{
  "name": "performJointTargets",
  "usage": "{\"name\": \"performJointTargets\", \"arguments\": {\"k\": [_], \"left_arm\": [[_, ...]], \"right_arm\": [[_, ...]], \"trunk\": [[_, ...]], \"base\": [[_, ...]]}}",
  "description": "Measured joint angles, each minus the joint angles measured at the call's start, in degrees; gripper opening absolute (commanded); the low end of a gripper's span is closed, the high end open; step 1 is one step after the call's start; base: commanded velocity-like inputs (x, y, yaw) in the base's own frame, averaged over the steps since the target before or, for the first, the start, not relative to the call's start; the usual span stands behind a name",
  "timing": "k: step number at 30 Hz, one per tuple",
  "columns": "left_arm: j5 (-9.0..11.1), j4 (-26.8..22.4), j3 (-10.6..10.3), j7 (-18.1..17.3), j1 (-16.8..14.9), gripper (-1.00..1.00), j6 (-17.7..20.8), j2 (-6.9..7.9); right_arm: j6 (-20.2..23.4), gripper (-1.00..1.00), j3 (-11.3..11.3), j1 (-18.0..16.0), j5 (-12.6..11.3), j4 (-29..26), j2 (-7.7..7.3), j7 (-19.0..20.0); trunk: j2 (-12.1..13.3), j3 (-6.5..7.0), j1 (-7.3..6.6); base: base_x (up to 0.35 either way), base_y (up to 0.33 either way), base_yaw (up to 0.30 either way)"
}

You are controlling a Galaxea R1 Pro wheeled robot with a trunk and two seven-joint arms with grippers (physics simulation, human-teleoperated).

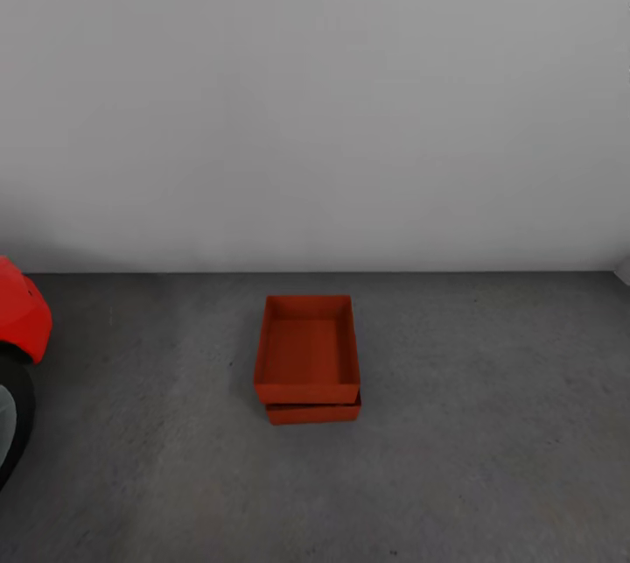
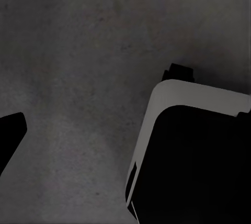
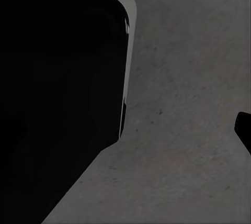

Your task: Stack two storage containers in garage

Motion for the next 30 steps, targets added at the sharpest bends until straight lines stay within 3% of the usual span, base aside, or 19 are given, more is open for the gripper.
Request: {"name": "performJointTargets", "arguments": {"k": [30], "left_arm": [[0.0, 0.0, 0.0, 0.0, 0.0, 1.00, 0.0, 0.00]], "right_arm": [[-0.3, 1.00, 0.0, 0.1, 0.0, 0.0, -0.09, 0.1]], "trunk": [[0.0, 2.76, 0.00]], "base": [[0.000, 0.000, 0.000]]}}
